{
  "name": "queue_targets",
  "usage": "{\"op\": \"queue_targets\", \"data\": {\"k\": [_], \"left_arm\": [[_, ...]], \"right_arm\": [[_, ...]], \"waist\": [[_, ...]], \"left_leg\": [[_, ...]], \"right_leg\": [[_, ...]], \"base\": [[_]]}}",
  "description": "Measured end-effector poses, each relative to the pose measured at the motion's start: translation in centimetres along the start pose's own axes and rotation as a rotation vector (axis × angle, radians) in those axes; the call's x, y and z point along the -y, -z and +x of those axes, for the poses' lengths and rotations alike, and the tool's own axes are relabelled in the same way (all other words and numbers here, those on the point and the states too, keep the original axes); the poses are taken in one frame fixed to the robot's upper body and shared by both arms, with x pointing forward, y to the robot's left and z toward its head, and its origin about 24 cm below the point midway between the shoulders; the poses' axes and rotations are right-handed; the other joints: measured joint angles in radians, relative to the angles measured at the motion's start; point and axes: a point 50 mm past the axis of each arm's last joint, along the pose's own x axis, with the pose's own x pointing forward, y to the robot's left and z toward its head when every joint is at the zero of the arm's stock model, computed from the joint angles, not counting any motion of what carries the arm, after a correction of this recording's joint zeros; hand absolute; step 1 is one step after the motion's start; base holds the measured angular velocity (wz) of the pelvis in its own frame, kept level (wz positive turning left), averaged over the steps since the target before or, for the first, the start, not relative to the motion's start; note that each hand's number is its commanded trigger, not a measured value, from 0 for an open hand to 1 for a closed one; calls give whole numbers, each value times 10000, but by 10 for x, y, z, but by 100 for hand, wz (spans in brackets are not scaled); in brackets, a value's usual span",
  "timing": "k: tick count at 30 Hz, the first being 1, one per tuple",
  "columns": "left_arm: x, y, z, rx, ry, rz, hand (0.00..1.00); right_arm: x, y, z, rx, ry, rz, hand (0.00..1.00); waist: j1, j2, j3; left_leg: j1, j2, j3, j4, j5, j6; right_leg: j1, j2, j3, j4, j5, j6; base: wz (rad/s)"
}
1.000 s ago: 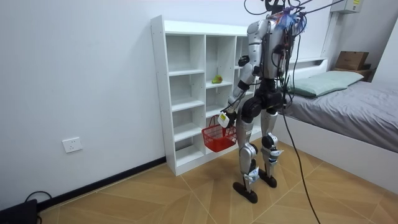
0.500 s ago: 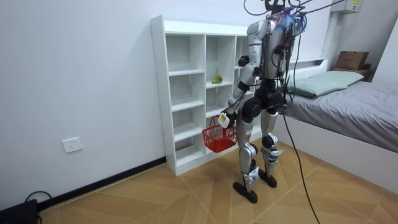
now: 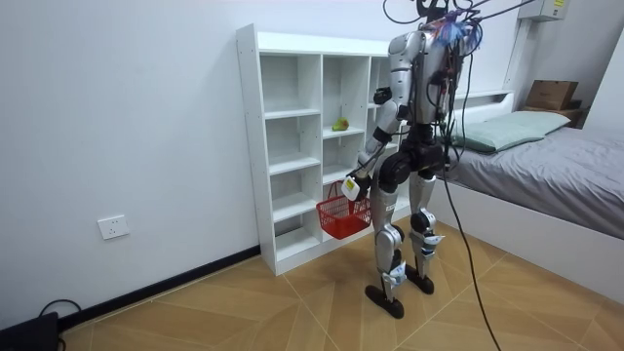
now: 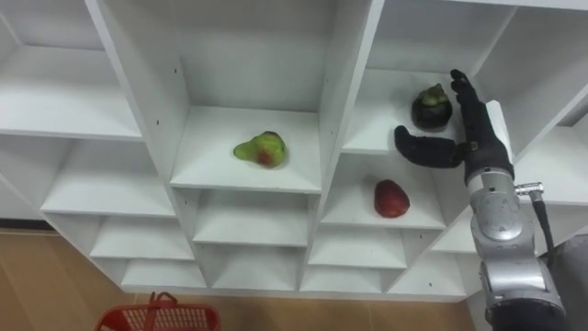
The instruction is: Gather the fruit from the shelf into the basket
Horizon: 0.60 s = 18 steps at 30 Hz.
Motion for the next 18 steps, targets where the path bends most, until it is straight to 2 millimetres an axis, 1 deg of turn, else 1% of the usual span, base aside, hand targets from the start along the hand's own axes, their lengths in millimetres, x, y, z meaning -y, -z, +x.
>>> {"op": "queue_targets", "data": {"k": [1, 2, 3, 5, 7, 8, 9, 12, 18], "left_arm": [[0, 0, 0, 13, 1, 2, 100], [0, -1, 0, 58, 4, 9, 100], [0, -2, 0, 103, 7, 17, 100], [0, -2, 0, 109, 9, 20, 100], [0, -2, 0, 106, 11, 20, 100], [-1, -2, -1, 106, 12, 29, 100], [-2, -2, -1, 108, 14, 45, 100], [-3, -2, -1, 106, 12, 65, 100], [-3, -2, -1, 116, 13, 63, 100]], "right_arm": [[0, 0, 0, -2, -9, -9, 29], [0, 0, 0, -7, -24, -19, 58], [0, 0, 0, -14, -46, -35, 75], [-1, 0, 0, 2, -104, -272, 100], [-1, 0, 0, 22, -95, -471, 100], [0, -1, 0, 60, -16, -653, 100], [1, -2, 1, 97, 17, -763, 100], [2, -3, 1, 158, 205, -1003, 100], [4, -6, 3, 308, 473, -1110, 100]], "waist": [[0, 5, -3], [2, 10, -6], [7, 15, -8], [9, 23, -13], [23, 22, -15], [14, 8, -48], [18, -7, -64], [17, -31, -80], [16, -48, -80]], "left_leg": [[5, 0, 0, 0, 0, 0], [15, 0, 0, -1, 0, 0], [32, 0, 1, -2, 0, 0], [72, 0, 1, -7, -1, 0], [121, 0, 1, -34, -2, -1], [121, -1, 0, -66, -3, -1], [123, -1, 0, -76, -3, -1], [126, -3, 1, -82, -2, -1], [137, -2, 0, -111, -2, -1]], "right_leg": [[4, 0, 0, 1, 1, 0], [11, 0, 0, 3, 1, 0], [25, 0, -1, 4, 2, -1], [69, 0, -1, 1, 2, 0], [140, 3, 4, -10, 0, 2], [145, 6, 7, -25, -1, 4], [146, 9, 9, -27, -2, 4], [152, 7, 11, -28, -2, 5], [153, 8, 4, -38, -4, 7]], "base": [[0], [0], [0], [0], [0], [0], [0], [0], [0]]}}
